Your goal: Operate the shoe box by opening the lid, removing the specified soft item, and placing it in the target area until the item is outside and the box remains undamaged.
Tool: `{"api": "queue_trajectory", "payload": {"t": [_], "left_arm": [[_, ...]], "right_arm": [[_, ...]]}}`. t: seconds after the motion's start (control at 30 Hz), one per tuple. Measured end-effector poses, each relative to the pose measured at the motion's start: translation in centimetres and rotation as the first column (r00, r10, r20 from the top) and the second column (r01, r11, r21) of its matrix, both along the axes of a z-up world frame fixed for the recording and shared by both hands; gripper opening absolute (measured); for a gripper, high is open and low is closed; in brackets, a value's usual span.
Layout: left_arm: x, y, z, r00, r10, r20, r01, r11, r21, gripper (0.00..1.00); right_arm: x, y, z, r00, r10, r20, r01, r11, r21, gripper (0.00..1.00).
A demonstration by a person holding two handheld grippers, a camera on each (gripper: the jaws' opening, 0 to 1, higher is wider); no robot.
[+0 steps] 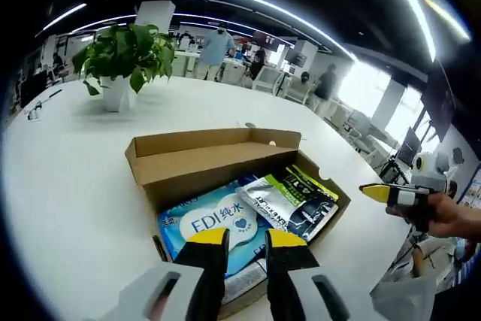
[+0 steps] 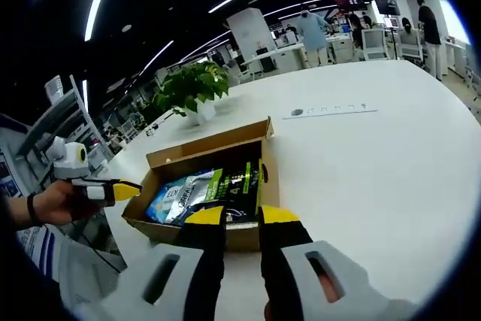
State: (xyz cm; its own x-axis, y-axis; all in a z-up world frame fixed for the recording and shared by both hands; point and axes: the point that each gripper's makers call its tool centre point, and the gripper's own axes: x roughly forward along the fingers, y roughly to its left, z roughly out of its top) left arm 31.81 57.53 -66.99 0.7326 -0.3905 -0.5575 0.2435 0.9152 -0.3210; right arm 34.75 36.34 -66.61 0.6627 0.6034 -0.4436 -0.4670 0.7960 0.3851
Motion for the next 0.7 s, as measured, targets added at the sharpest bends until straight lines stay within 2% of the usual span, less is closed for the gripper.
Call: {"api": "queue_trajectory", "payload": {"t": [0.27,0.7], "left_arm": [[0.4,-1.6,-0.7,0.999,-0.029,-0.025,0.029,0.999,-0.022,0.2],[1.2,-3.1,-1.9,0.996,-0.056,-0.065,0.052,0.997,-0.064,0.2]], "right_arm": [[-0.8,-0.5,0.4,1.0,-0.012,0.011,0.012,1.0,0.009,0.16],[-1.8,-0.6,0.2,1.0,-0.013,0.011,0.013,1.0,0.01,0.16]]}}
